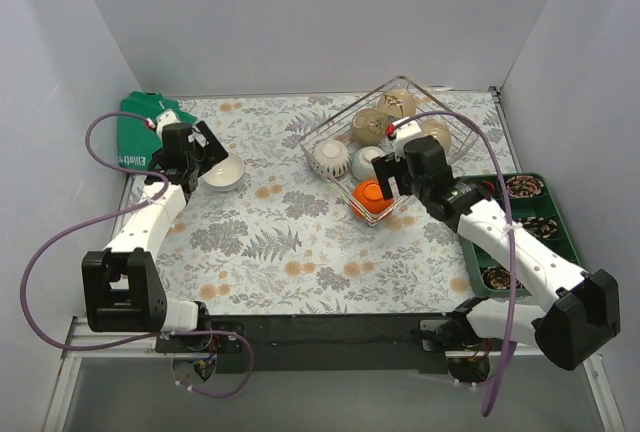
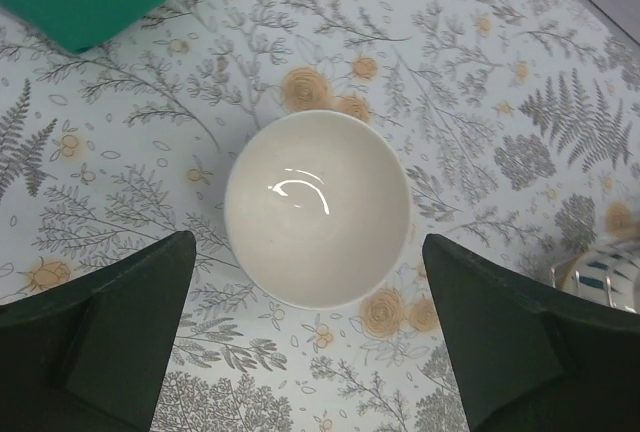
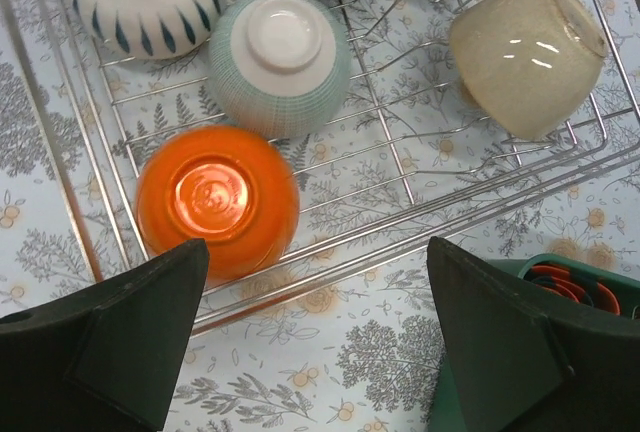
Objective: Unload the bowls from the dish rack
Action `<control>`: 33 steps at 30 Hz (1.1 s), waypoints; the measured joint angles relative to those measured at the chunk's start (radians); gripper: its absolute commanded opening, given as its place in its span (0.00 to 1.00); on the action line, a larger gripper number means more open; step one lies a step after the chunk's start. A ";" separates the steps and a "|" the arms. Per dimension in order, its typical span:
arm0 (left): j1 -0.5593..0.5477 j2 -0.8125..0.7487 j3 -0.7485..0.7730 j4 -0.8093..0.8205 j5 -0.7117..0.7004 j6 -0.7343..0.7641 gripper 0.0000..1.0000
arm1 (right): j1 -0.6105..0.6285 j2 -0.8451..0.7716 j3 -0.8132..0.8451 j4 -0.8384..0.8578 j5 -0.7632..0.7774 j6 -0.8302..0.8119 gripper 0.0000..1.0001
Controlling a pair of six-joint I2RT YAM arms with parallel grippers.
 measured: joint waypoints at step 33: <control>-0.266 -0.180 -0.021 0.015 0.019 0.179 0.98 | -0.328 0.702 0.496 -0.013 0.056 -0.591 0.99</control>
